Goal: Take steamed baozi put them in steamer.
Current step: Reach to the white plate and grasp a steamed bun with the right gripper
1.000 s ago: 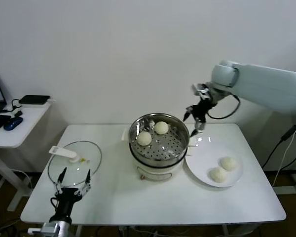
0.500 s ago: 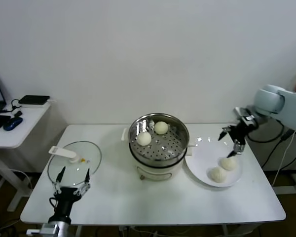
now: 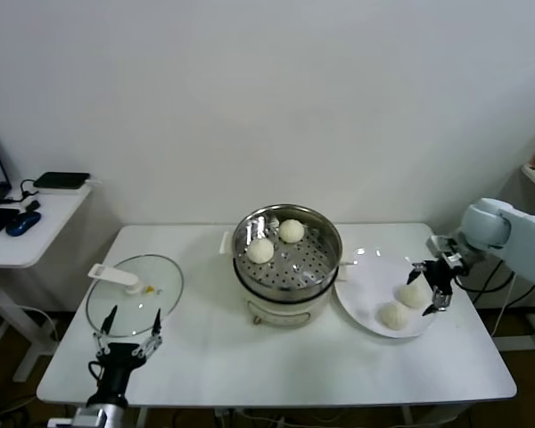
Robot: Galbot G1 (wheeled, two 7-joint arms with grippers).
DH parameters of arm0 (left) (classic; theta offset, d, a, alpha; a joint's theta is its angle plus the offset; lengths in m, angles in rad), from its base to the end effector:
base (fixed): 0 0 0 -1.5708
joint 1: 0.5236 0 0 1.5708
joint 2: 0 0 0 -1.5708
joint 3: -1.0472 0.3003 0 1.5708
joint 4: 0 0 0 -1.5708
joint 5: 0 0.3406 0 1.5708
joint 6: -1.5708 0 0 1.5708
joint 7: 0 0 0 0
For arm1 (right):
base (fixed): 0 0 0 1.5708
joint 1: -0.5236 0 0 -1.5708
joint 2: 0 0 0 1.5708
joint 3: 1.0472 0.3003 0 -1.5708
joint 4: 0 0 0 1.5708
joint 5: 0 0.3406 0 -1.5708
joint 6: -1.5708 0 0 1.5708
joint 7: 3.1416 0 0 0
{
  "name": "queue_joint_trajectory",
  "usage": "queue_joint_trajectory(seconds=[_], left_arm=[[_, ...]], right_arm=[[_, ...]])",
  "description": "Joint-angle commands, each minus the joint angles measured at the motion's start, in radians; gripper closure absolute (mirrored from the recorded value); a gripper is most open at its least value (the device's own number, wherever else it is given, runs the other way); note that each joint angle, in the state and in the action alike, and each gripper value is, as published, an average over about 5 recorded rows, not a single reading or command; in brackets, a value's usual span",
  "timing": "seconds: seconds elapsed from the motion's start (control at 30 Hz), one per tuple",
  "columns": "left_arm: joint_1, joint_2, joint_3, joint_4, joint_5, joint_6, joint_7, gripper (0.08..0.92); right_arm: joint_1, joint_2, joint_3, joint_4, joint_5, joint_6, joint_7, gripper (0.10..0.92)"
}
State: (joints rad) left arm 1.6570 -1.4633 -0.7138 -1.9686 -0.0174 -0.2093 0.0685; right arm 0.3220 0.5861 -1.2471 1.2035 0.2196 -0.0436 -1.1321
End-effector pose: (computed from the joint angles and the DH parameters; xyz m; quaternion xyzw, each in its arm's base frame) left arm 0.1606 0.0771 -0.3086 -0.0149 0.9959 0.0897 0.0013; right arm 0.4707 -0.1798 -0.1606 0.5570 -0.5198 0.4917 0.4216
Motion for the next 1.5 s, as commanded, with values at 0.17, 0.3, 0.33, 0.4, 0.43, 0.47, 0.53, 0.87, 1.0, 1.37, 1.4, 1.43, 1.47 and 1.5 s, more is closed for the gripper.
queue_joint_trajectory(seconds=[0.17,0.3,0.33,0.4,0.43,0.47,0.53,0.87,1.0,1.37,1.4,1.43,1.47,1.5], left_arm=[[0.005,0.003,-0.006,0.01,0.003,-0.002,0.001,0.177],[0.005,0.004,-0.01,0.013,0.001,-0.002,0.0,0.177],[0.005,0.005,-0.011,0.015,0.0,-0.003,0.0,0.177],[0.005,0.006,-0.013,0.019,-0.001,-0.003,0.0,0.177],[0.004,0.007,-0.013,0.02,-0.002,-0.004,0.0,0.177],[0.004,0.007,-0.013,0.022,-0.002,-0.003,0.0,0.177],[0.002,0.007,-0.013,0.023,-0.003,-0.003,0.0,0.177],[-0.006,0.006,-0.006,0.03,0.001,0.001,0.001,0.177],[-0.008,0.006,-0.005,0.031,0.003,0.002,0.001,0.177],[-0.009,0.005,-0.006,0.031,0.004,0.003,0.0,0.177],[-0.009,0.005,-0.006,0.031,0.004,0.003,0.0,0.177],[-0.009,0.005,-0.006,0.031,0.004,0.003,0.0,0.177],[-0.009,0.005,-0.005,0.031,0.004,0.003,0.0,0.177],[-0.009,0.005,-0.005,0.031,0.004,0.003,0.0,0.177]], right_arm=[[-0.162,0.116,0.11,-0.11,-0.068,0.001,0.012,0.203],[-0.163,0.139,0.108,-0.126,-0.069,0.0,0.011,0.203],[-0.164,0.142,0.107,-0.128,-0.07,0.0,0.011,0.203],[-0.166,0.147,0.107,-0.134,-0.071,0.0,0.011,0.203],[-0.167,0.15,0.108,-0.139,-0.072,0.0,0.011,0.203],[-0.169,0.152,0.108,-0.143,-0.073,0.001,0.011,0.203],[-0.173,0.155,0.111,-0.152,-0.078,0.002,0.01,0.203],[-0.192,0.172,0.13,-0.19,-0.094,0.005,0.007,0.203],[-0.196,0.182,0.135,-0.199,-0.093,0.002,0.005,0.203],[-0.199,0.188,0.137,-0.199,-0.086,-0.005,0.001,0.259],[-0.199,0.187,0.137,-0.198,-0.086,-0.005,0.001,0.278],[-0.199,0.185,0.137,-0.197,-0.085,-0.005,0.001,0.293],[-0.198,0.183,0.137,-0.195,-0.085,-0.006,0.001,0.308],[-0.198,0.182,0.137,-0.194,-0.084,-0.006,0.001,0.316]])
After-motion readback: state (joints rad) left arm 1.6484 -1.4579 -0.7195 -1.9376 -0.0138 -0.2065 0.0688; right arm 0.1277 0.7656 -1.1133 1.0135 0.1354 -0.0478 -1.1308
